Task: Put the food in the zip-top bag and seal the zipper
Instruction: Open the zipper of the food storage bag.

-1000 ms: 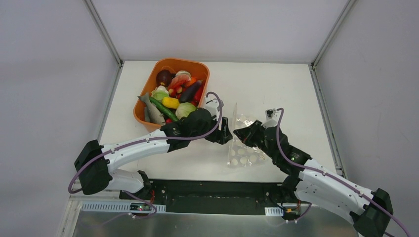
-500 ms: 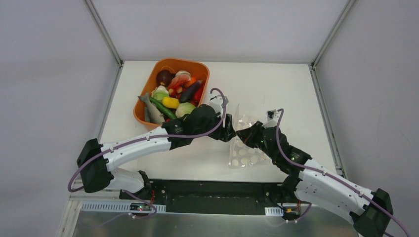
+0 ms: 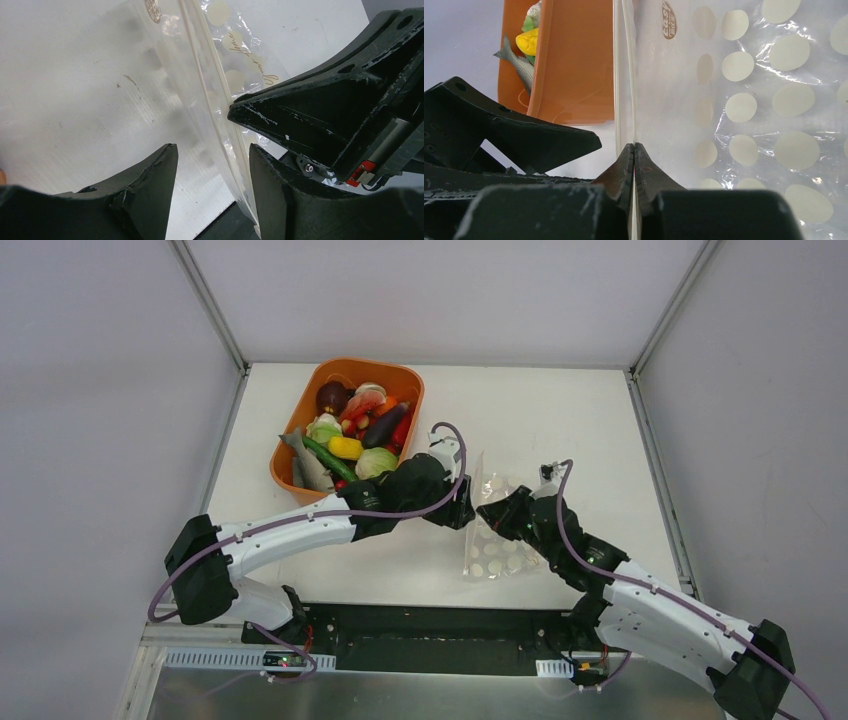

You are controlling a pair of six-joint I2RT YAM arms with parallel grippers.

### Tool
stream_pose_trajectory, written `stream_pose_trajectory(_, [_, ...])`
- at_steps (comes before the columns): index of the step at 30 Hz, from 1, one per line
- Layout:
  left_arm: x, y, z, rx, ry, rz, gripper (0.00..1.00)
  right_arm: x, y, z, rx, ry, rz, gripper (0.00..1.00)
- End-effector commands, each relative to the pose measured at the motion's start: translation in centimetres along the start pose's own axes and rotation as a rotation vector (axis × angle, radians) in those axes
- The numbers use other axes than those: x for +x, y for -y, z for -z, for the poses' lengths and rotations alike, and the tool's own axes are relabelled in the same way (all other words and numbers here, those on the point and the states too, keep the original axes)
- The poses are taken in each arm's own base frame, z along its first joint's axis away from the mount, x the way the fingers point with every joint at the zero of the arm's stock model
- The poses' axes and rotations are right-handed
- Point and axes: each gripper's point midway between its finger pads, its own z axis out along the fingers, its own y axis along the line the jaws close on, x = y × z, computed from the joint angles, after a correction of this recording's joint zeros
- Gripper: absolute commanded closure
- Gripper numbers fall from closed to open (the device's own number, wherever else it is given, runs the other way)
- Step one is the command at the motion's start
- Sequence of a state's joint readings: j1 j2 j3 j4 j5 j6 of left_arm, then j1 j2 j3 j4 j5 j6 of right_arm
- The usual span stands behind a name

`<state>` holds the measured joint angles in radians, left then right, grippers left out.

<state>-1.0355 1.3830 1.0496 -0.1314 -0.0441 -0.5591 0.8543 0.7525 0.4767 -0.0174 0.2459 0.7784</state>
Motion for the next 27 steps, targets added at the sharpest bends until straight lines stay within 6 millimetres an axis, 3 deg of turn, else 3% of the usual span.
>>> stream_pose_trajectory(1, [-0.7,1.4,0.5,0.055,0.025,-0.021,0.45,-1.1,-2.2,0.3,-0.044,0.011,-0.033,1.00])
stream_pose_trajectory(9, [1.0,0.3,-0.5,0.020,-0.010,-0.011,0.48,-1.8,-3.2,0.4,-0.065,0.018,-0.044,1.00])
stream_pose_trajectory(16, [1.0,0.4,-1.1,0.020,-0.009,-0.012,0.56,-2.2,-3.6,0.3,-0.066,0.019,-0.052,1.00])
stream_pose_trajectory(23, [1.3,-0.2,-1.5,-0.009,-0.014,-0.010,0.77,-2.7,-3.9,0.8,-0.067,0.031,-0.056,1.00])
stream_pose_trajectory(27, [0.1,-1.0,-1.3,-0.050,0.057,0.011,0.94,-2.6,-2.9,1.5,-0.016,0.005,0.019,0.99])
